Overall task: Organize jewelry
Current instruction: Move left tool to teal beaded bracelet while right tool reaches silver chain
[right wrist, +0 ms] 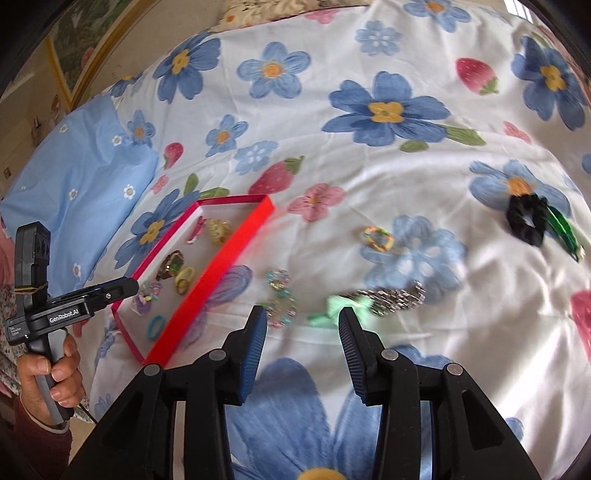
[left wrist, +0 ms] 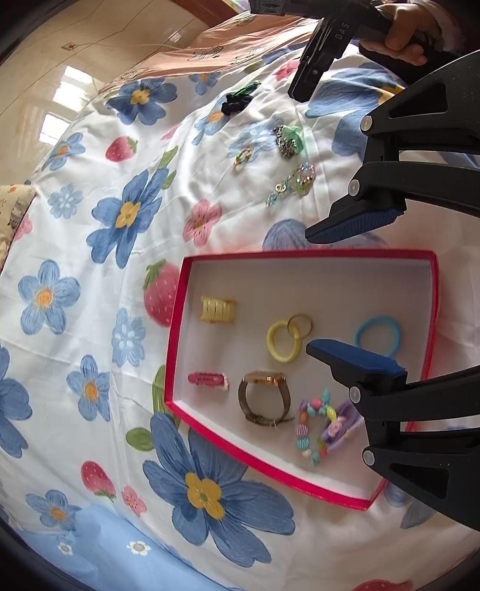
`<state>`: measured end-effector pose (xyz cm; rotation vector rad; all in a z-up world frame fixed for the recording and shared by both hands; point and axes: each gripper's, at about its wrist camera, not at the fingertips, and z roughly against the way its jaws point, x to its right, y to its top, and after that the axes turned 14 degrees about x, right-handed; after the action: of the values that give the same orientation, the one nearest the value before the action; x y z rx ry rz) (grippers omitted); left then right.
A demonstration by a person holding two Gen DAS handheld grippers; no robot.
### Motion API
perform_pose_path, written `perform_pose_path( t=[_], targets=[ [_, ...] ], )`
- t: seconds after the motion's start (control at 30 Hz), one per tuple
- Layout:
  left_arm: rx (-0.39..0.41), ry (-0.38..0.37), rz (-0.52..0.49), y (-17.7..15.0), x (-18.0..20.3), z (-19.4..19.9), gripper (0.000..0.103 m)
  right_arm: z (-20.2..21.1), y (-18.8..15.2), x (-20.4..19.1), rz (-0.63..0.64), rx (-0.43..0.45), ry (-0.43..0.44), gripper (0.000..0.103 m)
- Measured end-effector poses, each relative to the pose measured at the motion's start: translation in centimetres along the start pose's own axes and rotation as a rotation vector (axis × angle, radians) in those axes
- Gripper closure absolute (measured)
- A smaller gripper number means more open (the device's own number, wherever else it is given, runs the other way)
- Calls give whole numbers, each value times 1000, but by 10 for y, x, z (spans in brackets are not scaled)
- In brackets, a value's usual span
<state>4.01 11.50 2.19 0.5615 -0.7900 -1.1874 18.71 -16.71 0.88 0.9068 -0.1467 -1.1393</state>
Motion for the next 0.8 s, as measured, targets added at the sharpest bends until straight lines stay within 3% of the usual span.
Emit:
perform_pose_path(
  t=[0.37, 0.7, 0.8],
  targets=[
    [-46, -65, -72, -5, 42, -24, 44, 3, -6, 31, -32, 2, -49, 57],
    [-103, -105, -147, -10, 79, -63, 42, -28, -14, 56, 9, -79, -103, 57],
    [-123, -116, -166, -10, 90, -80, 42, -38, -13, 56, 25, -93, -96, 50]
  ],
)
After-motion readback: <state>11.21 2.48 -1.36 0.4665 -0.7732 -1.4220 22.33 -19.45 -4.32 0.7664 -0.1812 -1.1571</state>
